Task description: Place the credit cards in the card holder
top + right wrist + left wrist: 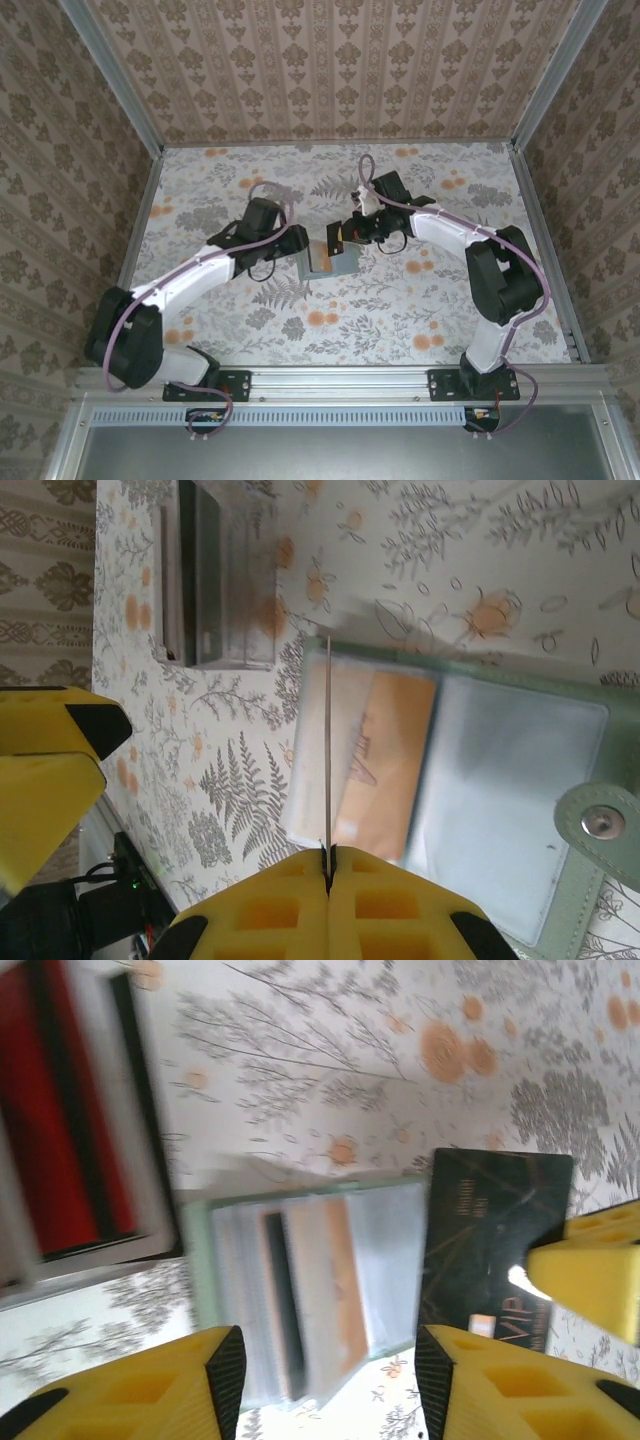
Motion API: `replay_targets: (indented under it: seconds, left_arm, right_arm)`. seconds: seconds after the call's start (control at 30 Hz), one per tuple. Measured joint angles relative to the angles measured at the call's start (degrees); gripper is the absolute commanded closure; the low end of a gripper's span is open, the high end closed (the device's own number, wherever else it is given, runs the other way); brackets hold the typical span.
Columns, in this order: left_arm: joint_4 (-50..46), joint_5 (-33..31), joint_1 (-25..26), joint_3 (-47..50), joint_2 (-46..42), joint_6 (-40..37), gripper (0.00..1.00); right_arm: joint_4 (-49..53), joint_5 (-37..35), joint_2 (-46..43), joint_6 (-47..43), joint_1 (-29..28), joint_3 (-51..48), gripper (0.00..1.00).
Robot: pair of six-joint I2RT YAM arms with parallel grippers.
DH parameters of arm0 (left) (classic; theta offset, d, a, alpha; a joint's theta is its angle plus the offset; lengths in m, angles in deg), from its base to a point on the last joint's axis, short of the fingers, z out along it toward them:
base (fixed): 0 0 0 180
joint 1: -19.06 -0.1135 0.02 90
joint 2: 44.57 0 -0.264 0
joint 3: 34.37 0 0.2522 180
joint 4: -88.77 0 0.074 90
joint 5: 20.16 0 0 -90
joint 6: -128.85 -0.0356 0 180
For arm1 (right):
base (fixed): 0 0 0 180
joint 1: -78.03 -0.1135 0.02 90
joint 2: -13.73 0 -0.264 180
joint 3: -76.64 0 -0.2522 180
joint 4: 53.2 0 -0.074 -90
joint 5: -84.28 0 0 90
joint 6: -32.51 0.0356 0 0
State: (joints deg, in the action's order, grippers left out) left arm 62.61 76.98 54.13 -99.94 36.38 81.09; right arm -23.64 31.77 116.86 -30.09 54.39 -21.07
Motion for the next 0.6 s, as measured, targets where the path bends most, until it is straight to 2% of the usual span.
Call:
replay_targets:
  seconds: [0.1, 0.23, 0.5, 0.6]
  left_arm:
    - [-0.17, 0.04, 2.58, -3.5, 4.87, 0.02, 0.61]
    - [-0.22, 0.07, 4.28, -5.88, 9.92, -0.04, 0.8]
    - [-1.95, -1.86, 4.39, -4.87, 11.5, -0.2, 0.85]
    - [-2.25, -2.03, 4.44, -3.72, 11.74, 0.02, 0.91]
  right_arm:
    - [-2.47, 2.71, 1.09, 0.44, 0.79, -1.7, 0.97]
    - [-5.97, 5.86, 3.91, 1.29, 0.98, -1.92, 0.97]
    - [-8.24, 8.44, 9.33, 1.73, 0.98, -1.9, 0.97]
    - [-8.35, 9.29, 10.36, 1.75, 1.09, -1.88, 0.97]
